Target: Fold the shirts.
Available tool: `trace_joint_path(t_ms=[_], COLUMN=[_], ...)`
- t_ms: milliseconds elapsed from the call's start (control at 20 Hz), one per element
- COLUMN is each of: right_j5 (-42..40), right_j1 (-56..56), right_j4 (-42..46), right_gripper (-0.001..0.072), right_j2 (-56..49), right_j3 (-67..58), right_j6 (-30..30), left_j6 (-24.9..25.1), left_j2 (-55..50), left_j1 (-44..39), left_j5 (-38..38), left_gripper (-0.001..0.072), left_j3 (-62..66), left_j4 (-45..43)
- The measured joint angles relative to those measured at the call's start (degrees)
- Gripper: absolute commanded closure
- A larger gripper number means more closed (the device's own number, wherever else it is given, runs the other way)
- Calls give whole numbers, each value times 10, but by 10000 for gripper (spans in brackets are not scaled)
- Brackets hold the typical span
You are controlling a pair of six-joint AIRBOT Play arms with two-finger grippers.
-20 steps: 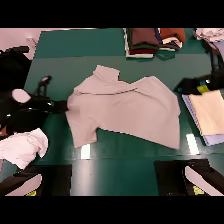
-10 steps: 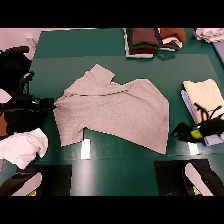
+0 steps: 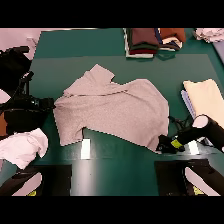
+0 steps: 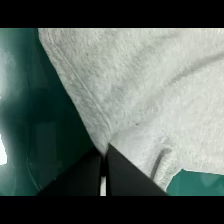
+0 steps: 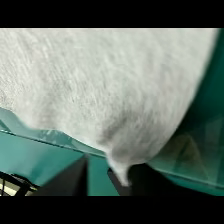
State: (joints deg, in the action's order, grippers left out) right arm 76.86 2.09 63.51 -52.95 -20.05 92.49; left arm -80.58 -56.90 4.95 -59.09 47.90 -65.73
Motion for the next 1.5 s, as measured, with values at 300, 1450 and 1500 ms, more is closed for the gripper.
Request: trace_joint_path(t_ms=[300, 1450, 1500], right_j5=[-62, 98, 103], right_j1=[-88, 94, 85], right_j4=[47, 115, 118], right_gripper=[700, 701, 702], right_j2=[1, -5, -22], right_j3=[-106, -942, -928], right_j6=[11, -41, -41], left_j6=[5, -45, -46], left_j2=[11, 68, 49], left_j1=[0, 0, 0], left_j5=[0, -89, -99], left_gripper=[688, 689, 688], left_j3=[41, 606, 578], left_j4=[-1, 2, 2])
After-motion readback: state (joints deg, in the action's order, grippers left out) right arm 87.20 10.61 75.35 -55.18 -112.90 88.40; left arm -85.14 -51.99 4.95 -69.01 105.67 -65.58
